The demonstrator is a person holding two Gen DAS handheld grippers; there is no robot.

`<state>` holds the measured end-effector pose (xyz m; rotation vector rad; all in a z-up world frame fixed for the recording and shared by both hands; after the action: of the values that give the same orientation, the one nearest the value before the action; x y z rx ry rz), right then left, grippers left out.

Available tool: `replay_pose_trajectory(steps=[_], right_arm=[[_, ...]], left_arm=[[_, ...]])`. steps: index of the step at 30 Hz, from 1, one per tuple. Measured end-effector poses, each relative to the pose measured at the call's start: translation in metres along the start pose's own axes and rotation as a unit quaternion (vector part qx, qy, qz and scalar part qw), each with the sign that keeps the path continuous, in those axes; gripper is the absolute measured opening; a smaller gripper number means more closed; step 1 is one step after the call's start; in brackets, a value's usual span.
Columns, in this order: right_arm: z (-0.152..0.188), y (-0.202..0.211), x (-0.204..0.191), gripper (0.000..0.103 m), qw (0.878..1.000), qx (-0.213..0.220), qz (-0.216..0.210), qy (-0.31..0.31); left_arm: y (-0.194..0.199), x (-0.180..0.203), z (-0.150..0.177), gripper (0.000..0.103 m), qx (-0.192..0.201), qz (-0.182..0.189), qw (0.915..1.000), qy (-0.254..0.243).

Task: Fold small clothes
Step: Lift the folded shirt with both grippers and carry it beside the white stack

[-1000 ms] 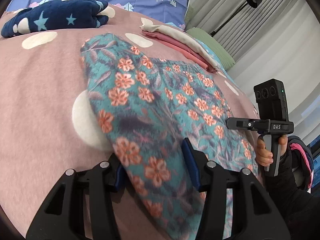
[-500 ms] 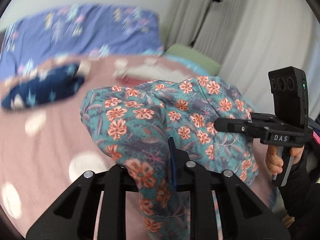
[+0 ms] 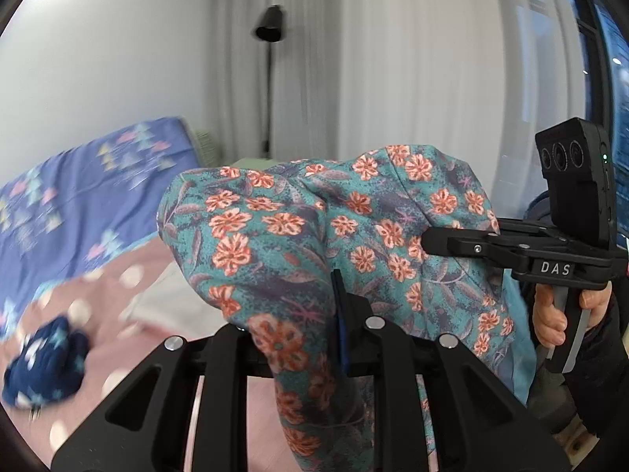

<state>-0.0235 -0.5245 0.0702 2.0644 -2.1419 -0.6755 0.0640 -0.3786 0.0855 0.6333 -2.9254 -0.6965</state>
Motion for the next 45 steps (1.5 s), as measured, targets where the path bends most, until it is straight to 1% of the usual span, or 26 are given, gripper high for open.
replay_pose_trajectory(steps=[3, 5, 6, 9, 12, 18, 22, 25, 26, 28, 29, 30, 31, 32, 33, 35, 36, 37, 38, 39, 41, 43, 45], right_arm=[[-0.011, 0.011, 0.041, 0.023, 0.999, 0.011, 0.051, -0.009], [-0.017, 0.012, 0.067, 0.023, 0.996, 0.013, 0.081, -0.018], [-0.019, 0.011, 0.075, 0.023, 0.996, 0.013, 0.090, -0.021], [-0.027, -0.001, 0.111, 0.023, 0.991, 0.016, 0.128, -0.030], [-0.030, -0.018, 0.139, 0.023, 0.987, 0.015, 0.155, -0.046], [-0.033, -0.065, 0.185, 0.023, 0.980, -0.001, 0.191, -0.063], [-0.031, -0.092, 0.208, 0.023, 0.975, -0.016, 0.207, -0.073], [-0.027, -0.113, 0.221, 0.023, 0.971, -0.033, 0.228, -0.067], [-0.025, -0.118, 0.223, 0.023, 0.969, -0.037, 0.232, -0.069], [-0.021, -0.128, 0.228, 0.024, 0.966, -0.046, 0.241, -0.077], [-0.017, -0.135, 0.236, 0.034, 0.962, -0.056, 0.253, -0.083], [-0.010, -0.143, 0.247, 0.060, 0.953, -0.068, 0.281, -0.088], [-0.002, -0.151, 0.256, 0.070, 0.942, -0.084, 0.313, -0.089], [0.012, -0.159, 0.268, 0.069, 0.924, -0.117, 0.353, -0.083], [0.027, -0.168, 0.276, 0.066, 0.914, -0.150, 0.370, -0.073], [0.052, -0.175, 0.287, 0.066, 0.901, -0.191, 0.380, -0.082], [0.064, -0.177, 0.292, 0.068, 0.898, -0.207, 0.377, -0.094], [0.074, -0.178, 0.294, 0.071, 0.897, -0.215, 0.371, -0.108], [0.083, -0.176, 0.297, 0.074, 0.899, -0.201, 0.367, -0.127], [0.086, -0.173, 0.299, 0.077, 0.899, -0.185, 0.372, -0.139], [0.092, -0.172, 0.300, 0.082, 0.897, -0.173, 0.383, -0.139], [0.094, -0.173, 0.301, 0.084, 0.893, -0.172, 0.393, -0.135], [0.094, -0.174, 0.301, 0.086, 0.888, -0.176, 0.403, -0.131]], left_arm=[[-0.041, 0.020, -0.025, 0.020, -0.003, 0.016, 0.9998, -0.015], [-0.071, 0.030, -0.039, 0.021, -0.007, 0.018, 0.9993, -0.032], [-0.086, 0.034, -0.044, 0.021, -0.010, 0.016, 0.9990, -0.040], [-0.125, 0.043, -0.055, 0.021, -0.014, 0.011, 0.9982, -0.057], [-0.165, 0.046, -0.061, 0.021, -0.017, 0.001, 0.9972, -0.072], [-0.229, 0.047, -0.063, 0.021, -0.029, -0.030, 0.9931, -0.110], [-0.262, 0.037, -0.058, 0.021, -0.043, -0.039, 0.9930, -0.102], [-0.285, 0.029, -0.053, 0.021, -0.054, -0.044, 0.9924, -0.102], [-0.290, 0.028, -0.051, 0.024, -0.056, -0.045, 0.9923, -0.101], [-0.306, 0.022, -0.043, 0.033, -0.067, -0.048, 0.9921, -0.094], [-0.313, 0.015, -0.035, 0.051, -0.075, -0.056, 0.9919, -0.087], [-0.315, 0.009, -0.024, 0.069, -0.080, -0.077, 0.9905, -0.080], [-0.318, 0.002, -0.014, 0.073, -0.084, -0.094, 0.9893, -0.075], [-0.321, -0.004, 0.000, 0.074, -0.094, -0.102, 0.9881, -0.067], [-0.328, -0.008, 0.022, 0.073, -0.127, -0.075, 0.9876, -0.055], [-0.337, -0.007, 0.048, 0.074, -0.166, -0.043, 0.9838, -0.053], [-0.340, -0.003, 0.064, 0.074, -0.180, -0.039, 0.9806, -0.066], [-0.340, 0.000, 0.071, 0.074, -0.177, -0.041, 0.9804, -0.077], [-0.338, 0.001, 0.071, 0.074, -0.167, -0.047, 0.9818, -0.078], [-0.339, 0.001, 0.071, 0.074, -0.171, -0.048, 0.9811, -0.076], [-0.339, 0.003, 0.072, 0.074, -0.183, -0.049, 0.9799, -0.062], [-0.344, -0.003, 0.071, 0.074, -0.188, -0.050, 0.9794, -0.052], [-0.338, -0.004, 0.073, 0.074, -0.184, -0.053, 0.9805, -0.042]])
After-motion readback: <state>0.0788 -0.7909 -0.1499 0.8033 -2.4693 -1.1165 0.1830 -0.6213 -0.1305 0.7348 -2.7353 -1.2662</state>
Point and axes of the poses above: each gripper's, at about its wrist camera, not at the fingertips, and y roughly against the way its jaws point, x to its right, z to its underside, the point moved 6 cm from there along -y, roughly the way its jaws point, and after that the axes turned 2 degrees about -x, right-handed, at the moved point
